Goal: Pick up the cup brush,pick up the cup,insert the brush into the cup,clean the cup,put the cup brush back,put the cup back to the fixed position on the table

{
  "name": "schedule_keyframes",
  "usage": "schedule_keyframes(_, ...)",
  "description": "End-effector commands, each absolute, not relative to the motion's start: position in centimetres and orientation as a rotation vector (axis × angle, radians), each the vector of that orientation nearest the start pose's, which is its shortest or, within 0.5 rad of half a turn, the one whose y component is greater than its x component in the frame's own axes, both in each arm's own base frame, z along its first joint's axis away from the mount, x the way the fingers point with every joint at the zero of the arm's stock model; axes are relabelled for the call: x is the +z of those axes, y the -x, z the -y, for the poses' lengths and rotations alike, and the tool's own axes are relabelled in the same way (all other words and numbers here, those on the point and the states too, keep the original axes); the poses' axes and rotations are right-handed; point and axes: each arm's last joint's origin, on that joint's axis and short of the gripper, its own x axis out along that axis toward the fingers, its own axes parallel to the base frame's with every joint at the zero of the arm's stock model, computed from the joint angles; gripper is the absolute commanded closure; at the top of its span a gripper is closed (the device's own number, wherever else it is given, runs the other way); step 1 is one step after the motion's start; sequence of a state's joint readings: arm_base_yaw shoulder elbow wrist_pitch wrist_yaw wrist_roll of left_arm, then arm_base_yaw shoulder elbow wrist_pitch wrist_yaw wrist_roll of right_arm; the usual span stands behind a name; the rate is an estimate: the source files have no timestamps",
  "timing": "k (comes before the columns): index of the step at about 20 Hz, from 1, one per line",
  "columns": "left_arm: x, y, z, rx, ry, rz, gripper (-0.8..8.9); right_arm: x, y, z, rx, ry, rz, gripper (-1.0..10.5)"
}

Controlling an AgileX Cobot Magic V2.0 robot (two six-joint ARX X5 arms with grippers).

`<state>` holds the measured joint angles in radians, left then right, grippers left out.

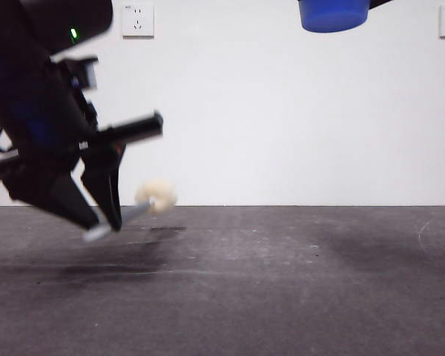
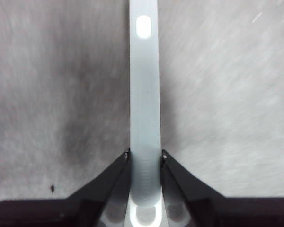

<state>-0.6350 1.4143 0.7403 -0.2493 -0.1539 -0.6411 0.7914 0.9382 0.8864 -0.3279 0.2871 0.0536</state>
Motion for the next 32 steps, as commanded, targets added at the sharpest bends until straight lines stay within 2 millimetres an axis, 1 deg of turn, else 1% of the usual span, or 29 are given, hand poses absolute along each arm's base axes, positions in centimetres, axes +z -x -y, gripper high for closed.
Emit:
schedule_keyframes(1,16.6,-22.0,15.8,-0.129,0.214,-0.997,8.22,33.1,-14.6,-13.7,0.488,0.117,-0.329,9.6)
schedule_keyframes(3,15.9,-22.1,15.9,-0.118,0.200,-1.020,8.22,33.1,-14.6,-13.7,0.488,0.118,-0.330,9.6)
schedule_keyframes(7,15.3,-22.5,16.1,-0.101,0.190,-1.002,8.22,33.1,-14.6,-13.7,0.489,0.118,-0.331,9.6)
schedule_keyframes(11,14.5,-22.3,16.0,-0.088,0.140,-1.054,8.08,33.1,-14.6,-13.7,0.489,0.118,-0.331,9.6)
schedule_keyframes(12,14.6,-22.3,16.0,-0.092,0.143,-1.049,7.63,33.1,-14.6,-13.7,0.490,0.118,-0.331,9.6)
schedule_keyframes(14,14.5,-22.3,16.0,-0.098,0.144,-1.057,5.58,33.1,-14.6,-13.7,0.497,0.118,-0.333,9.6)
schedule_keyframes(15,14.5,-22.3,16.0,-0.100,0.143,-1.062,4.73,33.1,-14.6,-13.7,0.515,0.116,-0.337,9.6)
schedule_keyframes(16,14.5,-22.2,16.0,-0.109,0.144,-1.071,4.33,33.0,-14.6,-13.7,0.514,0.118,-0.340,9.6)
schedule_keyframes(18,14.6,-22.2,16.0,-0.122,0.150,-1.082,4.26,33.0,-14.6,-13.7,0.513,0.121,-0.344,9.6)
schedule_keyframes(20,15.3,-22.0,15.9,-0.140,0.164,-1.072,4.25,32.9,-14.5,-13.7,0.515,0.132,-0.346,9.6)
schedule_keyframes(22,16.4,-21.8,15.8,-0.168,0.165,-1.038,4.25,32.9,-14.5,-13.7,0.518,0.145,-0.342,9.6)
schedule_keyframes(24,18.1,-21.2,15.3,-0.186,0.179,-0.998,4.25,32.9,-14.6,-13.8,0.523,0.169,-0.338,9.6)
schedule_keyframes(26,20.4,-20.3,14.6,-0.228,0.194,-0.927,4.26,32.6,-14.9,-14.1,0.552,0.194,-0.334,9.6)
schedule_keyframes(27,21.9,-19.6,14.1,-0.250,0.217,-0.881,4.26,32.2,-15.3,-14.4,0.549,0.196,-0.333,9.6)
schedule_keyframes(28,23.2,-18.9,13.7,-0.278,0.225,-0.837,4.26,31.7,-15.6,-14.6,0.545,0.193,-0.327,9.6)
schedule_keyframes(29,24.7,-18.0,13.0,-0.317,0.235,-0.782,4.26,30.7,-16.0,-14.8,0.540,0.186,-0.318,9.6)
schedule_keyframes(32,28.1,-15.0,10.8,-0.371,0.288,-0.647,4.27,27.1,-16.7,-14.8,0.515,0.171,-0.319,9.6)
